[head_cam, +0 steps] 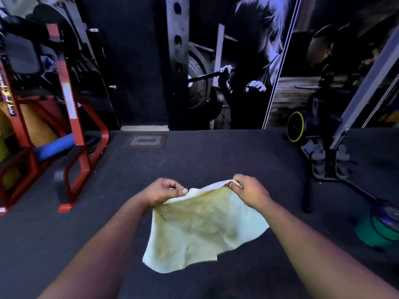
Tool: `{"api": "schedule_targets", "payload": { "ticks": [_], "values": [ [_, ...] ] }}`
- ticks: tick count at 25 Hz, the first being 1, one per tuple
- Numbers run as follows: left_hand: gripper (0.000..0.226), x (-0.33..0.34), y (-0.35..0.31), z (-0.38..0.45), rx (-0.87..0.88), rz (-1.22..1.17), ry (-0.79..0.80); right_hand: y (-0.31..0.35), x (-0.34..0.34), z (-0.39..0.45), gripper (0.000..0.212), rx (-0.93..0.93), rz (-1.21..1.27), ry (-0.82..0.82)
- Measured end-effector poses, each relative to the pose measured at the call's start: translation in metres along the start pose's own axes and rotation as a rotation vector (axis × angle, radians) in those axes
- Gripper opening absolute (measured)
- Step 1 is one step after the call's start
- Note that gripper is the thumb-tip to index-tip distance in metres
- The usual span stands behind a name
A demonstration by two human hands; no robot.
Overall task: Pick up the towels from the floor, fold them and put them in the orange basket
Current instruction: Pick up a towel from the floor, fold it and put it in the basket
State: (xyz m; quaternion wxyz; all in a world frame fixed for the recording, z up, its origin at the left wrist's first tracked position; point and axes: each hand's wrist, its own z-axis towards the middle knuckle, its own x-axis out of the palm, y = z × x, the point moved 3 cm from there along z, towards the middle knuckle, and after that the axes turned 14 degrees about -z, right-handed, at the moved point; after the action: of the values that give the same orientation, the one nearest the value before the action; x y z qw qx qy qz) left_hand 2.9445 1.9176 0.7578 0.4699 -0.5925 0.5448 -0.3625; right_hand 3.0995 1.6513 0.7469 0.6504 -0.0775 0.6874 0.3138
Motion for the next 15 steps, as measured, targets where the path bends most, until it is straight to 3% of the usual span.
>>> {"api": "schedule_targets", "payload": {
  "ticks": [2, 4, 6, 9, 12, 15],
  "values": [
    [0.052, -0.003, -0.004, 0.001, 0.096, -0.1, 0.039, -0.008, -0.008, -0.004, 0.038, 0.065, -0.062, -0.024],
    [0.032, -0.01, -0.004, 0.007, 0.176, 0.052, -0.047, -0.018, -0.014, -0.006, 0.049, 0.096, -0.086, -0.049],
    [0.022, -0.02, -0.003, 0.014, 0.306, 0.265, -0.348, -0.02, -0.016, -0.009, 0.056, 0.048, -0.222, 0.004],
    [0.027, -0.026, -0.01, 0.005, 0.418, 0.261, -0.691, -0.019, -0.011, -0.01, 0.045, -0.11, -0.491, 0.075],
    [0.032, -0.029, -0.013, 0.004, 0.352, 0.255, -0.847, -0.033, -0.01, -0.01, 0.032, -0.037, -0.351, 0.017],
    [0.03, -0.025, -0.007, 0.007, 0.327, 0.183, -0.919, -0.044, -0.006, -0.013, 0.041, 0.19, -0.148, -0.01]
  ]
}}
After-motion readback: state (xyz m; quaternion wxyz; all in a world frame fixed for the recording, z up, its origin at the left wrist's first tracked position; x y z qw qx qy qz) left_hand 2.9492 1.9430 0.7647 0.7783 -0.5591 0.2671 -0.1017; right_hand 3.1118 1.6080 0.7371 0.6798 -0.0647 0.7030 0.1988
